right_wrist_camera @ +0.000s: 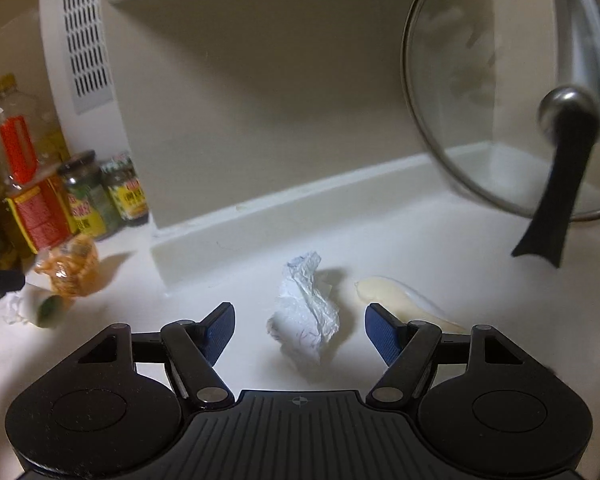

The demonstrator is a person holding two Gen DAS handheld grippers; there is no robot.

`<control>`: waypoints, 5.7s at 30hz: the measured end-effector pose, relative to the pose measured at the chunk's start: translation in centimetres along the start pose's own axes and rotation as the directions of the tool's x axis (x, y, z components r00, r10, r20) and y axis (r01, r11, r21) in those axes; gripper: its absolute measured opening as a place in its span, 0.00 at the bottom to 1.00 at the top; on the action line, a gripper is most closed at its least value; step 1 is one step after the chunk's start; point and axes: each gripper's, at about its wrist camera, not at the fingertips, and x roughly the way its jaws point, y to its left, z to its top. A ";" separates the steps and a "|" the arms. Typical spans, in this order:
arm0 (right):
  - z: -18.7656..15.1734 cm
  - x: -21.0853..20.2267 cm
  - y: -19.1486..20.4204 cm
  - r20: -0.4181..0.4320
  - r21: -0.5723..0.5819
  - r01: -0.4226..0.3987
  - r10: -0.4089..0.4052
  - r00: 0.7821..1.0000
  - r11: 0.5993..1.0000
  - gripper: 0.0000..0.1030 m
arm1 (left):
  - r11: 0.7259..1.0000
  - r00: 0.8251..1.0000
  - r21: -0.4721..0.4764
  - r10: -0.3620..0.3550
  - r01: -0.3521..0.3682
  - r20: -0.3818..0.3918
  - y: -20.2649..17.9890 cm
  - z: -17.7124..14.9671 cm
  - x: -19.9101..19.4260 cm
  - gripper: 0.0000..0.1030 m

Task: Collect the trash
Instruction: 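Move left gripper to the snack bag while right gripper approaches the tissue, then grasp the orange snack bag with left gripper while right gripper grasps the tissue, then carry bag and tissue over the bin and open both grippers, then move left gripper toward the paper roll while right gripper approaches the toothbrush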

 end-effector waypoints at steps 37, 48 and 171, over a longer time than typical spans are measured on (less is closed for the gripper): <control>-0.9 -0.9 0.9 0.019 -0.044 0.032 -0.031 0.999 0.999 0.29 | 0.994 0.994 0.058 -0.084 0.088 -0.067 0.8 1.5 5.9 0.18; -1.1 -4.6 2.3 0.056 -0.040 0.011 -0.008 0.998 0.999 0.29 | 0.987 0.986 -0.022 -0.161 0.162 0.033 -0.8 1.9 -0.1 0.18; -23.6 -16.5 15.5 -0.242 -0.091 -0.168 0.142 0.960 0.982 0.56 | 0.924 0.911 -0.272 -0.336 0.270 -0.237 -6.3 -25.2 -17.6 0.29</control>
